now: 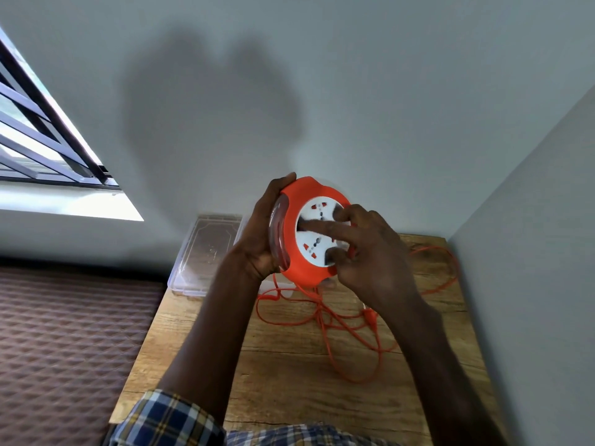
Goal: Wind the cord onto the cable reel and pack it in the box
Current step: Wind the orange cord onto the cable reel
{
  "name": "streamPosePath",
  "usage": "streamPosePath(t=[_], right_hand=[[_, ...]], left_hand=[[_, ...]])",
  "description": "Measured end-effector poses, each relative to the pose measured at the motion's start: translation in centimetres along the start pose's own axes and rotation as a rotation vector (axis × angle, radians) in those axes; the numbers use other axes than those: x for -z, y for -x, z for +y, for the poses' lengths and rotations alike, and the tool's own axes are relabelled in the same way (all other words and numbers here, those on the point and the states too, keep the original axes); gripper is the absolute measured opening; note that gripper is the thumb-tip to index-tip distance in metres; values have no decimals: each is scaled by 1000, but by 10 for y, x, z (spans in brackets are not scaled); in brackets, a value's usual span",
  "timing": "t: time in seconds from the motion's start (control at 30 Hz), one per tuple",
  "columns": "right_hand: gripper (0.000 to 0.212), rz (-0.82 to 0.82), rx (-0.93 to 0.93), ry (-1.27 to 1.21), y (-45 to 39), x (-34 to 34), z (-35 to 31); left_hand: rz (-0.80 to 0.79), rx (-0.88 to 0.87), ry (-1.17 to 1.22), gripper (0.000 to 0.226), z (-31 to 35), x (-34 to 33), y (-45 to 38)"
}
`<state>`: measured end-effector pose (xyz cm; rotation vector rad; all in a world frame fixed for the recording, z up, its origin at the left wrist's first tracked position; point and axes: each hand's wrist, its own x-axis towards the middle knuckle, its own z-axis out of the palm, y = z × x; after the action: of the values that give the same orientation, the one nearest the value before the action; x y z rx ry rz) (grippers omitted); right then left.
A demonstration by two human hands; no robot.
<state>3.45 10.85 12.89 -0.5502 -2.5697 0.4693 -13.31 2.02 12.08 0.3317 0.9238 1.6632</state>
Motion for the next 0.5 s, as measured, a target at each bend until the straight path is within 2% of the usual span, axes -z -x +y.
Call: streamPosePath(t=[0.1,0.2,0.3,0.37,0.5], right_hand=[[63,127,-218,-150,1,0,-14],[66,174,-261,-105,-1,-1,-19],[50,220,-203,-147,2,2,-13],[36,206,-95,-204,2,3,-5],[58,-2,100,-149,0,5,10]], left_hand=[[-23,-19,-1,49,-1,-3,-1],[-16,-23,6,52,-4,-2,-3],[-13,-4,11,54,-5,2,-4],[-19,-7,21,52,-4,2,-4],[-9,2,32,56,-2,8,-4]])
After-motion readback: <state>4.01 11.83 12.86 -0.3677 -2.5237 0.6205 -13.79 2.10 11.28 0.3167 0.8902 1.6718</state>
